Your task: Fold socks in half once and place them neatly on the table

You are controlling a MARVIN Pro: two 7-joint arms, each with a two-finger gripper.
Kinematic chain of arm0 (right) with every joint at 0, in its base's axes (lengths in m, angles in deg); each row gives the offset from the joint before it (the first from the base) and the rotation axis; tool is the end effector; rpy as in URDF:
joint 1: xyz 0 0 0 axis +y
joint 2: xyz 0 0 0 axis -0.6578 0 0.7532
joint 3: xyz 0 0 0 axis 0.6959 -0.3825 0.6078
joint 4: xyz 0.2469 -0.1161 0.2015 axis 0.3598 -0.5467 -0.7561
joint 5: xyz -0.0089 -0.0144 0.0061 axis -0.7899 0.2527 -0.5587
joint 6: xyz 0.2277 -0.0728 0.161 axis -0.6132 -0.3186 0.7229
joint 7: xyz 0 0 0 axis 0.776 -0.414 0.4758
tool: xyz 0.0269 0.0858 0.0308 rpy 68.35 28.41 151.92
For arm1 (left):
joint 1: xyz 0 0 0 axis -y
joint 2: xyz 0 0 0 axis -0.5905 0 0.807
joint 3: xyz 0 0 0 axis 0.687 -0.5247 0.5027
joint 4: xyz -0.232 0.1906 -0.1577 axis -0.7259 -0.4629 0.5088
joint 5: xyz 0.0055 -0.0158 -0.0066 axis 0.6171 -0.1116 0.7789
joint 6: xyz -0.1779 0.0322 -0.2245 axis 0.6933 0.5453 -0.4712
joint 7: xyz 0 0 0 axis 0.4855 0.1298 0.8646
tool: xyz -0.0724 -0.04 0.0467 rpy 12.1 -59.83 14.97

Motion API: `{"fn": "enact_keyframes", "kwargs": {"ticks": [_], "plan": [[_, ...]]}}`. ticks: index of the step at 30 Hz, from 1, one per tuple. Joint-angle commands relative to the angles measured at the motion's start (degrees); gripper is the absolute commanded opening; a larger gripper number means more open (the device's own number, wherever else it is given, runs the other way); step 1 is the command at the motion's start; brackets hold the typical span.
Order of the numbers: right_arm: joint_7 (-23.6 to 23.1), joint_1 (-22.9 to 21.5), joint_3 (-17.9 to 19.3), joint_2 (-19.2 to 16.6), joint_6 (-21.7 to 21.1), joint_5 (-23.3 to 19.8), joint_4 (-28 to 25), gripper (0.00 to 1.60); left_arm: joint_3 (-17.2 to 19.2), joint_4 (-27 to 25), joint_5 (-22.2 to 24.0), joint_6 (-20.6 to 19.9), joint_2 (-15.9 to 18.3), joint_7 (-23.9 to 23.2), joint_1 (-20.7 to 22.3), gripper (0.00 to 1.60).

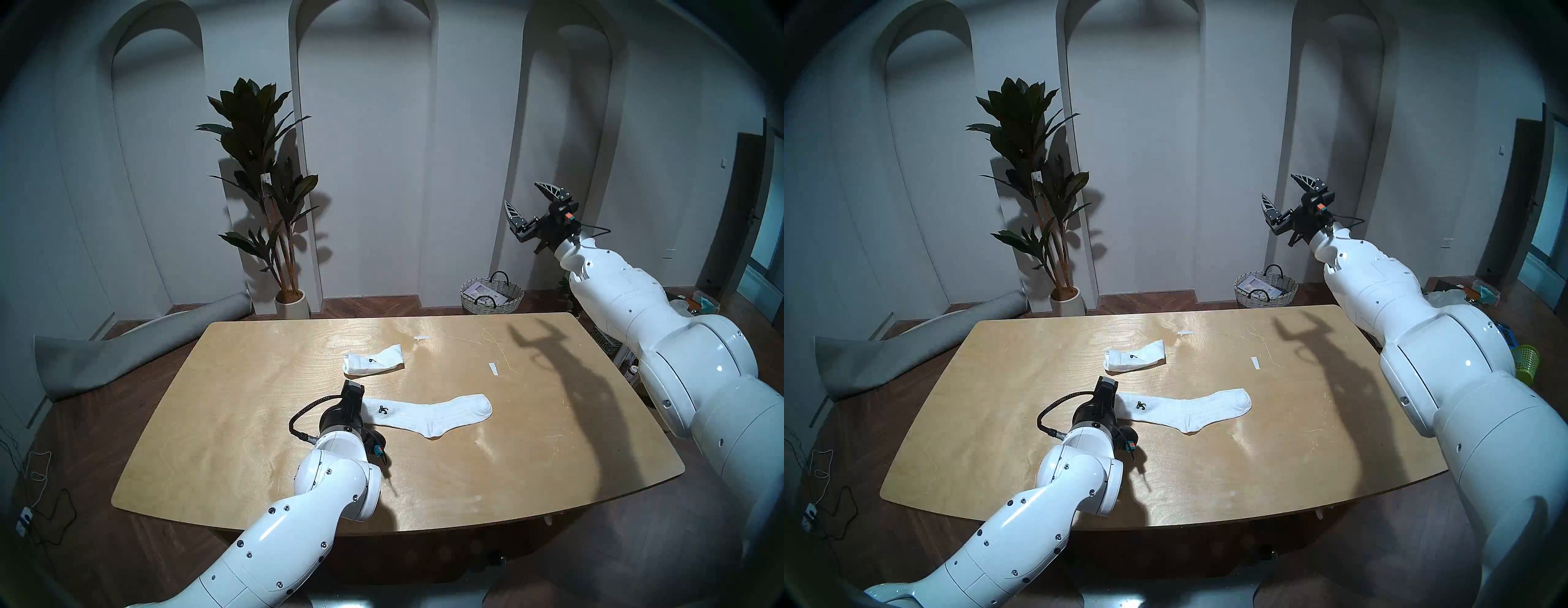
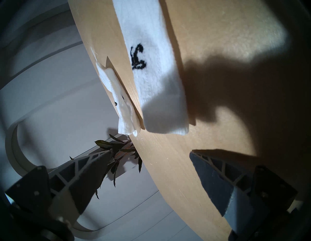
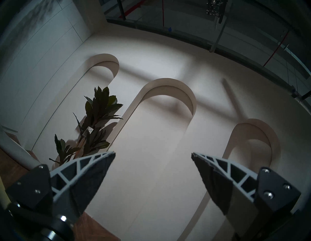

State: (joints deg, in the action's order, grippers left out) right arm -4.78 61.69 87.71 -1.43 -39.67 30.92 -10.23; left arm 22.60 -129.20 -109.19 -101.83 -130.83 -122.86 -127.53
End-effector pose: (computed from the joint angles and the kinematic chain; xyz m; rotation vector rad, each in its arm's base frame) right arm 0.6584 -0.1594 -0.0967 1.4520 0.7799 2.4850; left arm 0.3281 -0.0612 -0.3903 -1.1957 1.6924 -0.6037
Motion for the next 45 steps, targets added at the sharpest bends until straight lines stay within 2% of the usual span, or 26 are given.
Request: {"fn": "enact_keyframes", "kwargs": {"ticks": [1, 6, 15, 26, 30, 45], "plan": [[5.3, -6.26, -1.31, 1.47, -2.64, 3.44, 1.47, 1.6, -1.68, 1.53, -2.24, 0.31, -0.28, -1.13, 0.37, 1.6], [9.82, -7.15, -1.98, 2.79, -2.46, 5.42, 3.51, 1.6, -2.08, 2.03, -4.86, 0.7, -0.43, -3.4, 1.18, 1.6], [12.49, -7.8, -2.57, 4.38, -1.74, 6.52, 6.09, 1.6, -1.2, 0.08, -3.68, 1.39, -0.28, -3.78, 1.03, 1.6], [13.39, -8.46, -2.49, 5.35, -0.09, 7.32, 8.12, 1.6, -0.08, -3.23, 0.16, 3.07, 1.26, -1.1, -0.77, 1.6], [13.72, -8.84, -2.45, 5.64, -0.05, 7.8, 8.65, 1.6, 0.48, -3.99, 4.06, 5.46, 1.95, 0.93, -1.36, 1.6], [14.91, -9.98, -2.06, 6.0, 1.07, 8.86, 10.06, 1.6, 2.11, -0.87, 10.15, 10.12, 2.11, 4.14, 0.33, 1.6]]}}
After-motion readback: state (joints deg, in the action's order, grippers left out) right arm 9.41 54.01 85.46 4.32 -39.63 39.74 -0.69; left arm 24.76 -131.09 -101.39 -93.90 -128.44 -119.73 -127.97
